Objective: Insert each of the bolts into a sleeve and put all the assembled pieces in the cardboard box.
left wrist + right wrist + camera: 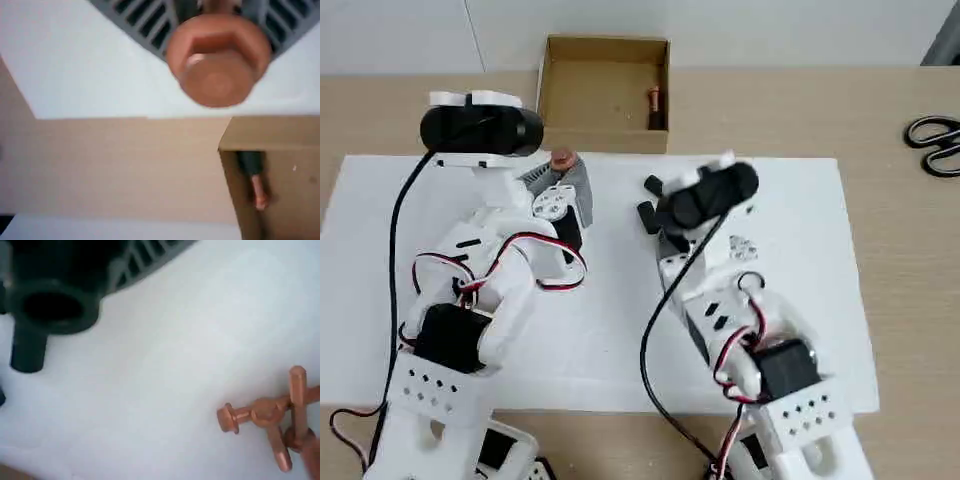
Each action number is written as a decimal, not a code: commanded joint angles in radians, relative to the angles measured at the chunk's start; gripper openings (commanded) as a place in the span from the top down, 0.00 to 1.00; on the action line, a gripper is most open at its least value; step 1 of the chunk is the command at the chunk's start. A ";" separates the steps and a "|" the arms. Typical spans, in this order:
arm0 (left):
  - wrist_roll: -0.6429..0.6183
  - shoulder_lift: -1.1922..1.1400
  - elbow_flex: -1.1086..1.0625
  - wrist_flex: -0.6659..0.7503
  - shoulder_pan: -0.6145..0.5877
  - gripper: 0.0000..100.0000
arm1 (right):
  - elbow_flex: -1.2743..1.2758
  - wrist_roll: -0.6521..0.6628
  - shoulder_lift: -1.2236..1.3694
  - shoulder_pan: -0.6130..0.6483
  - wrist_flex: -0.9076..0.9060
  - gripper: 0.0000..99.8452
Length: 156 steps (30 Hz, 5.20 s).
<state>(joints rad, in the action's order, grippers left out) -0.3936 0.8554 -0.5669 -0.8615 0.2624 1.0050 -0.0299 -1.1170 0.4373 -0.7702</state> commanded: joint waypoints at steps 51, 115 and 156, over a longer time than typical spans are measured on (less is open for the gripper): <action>-0.048 0.029 -0.173 0.172 0.245 0.99 | 0.388 0.009 -0.406 0.127 0.248 1.00; -0.040 0.028 0.199 -0.701 -0.232 0.66 | -0.149 0.006 0.231 -0.124 0.206 1.00; -0.043 0.031 0.104 -0.835 -0.302 0.66 | -1.786 0.009 2.161 -0.117 0.702 0.95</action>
<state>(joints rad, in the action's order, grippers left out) -0.4365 0.8753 -0.4641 -1.6993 -0.0384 -0.7089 -0.0269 1.0694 0.3237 -0.0905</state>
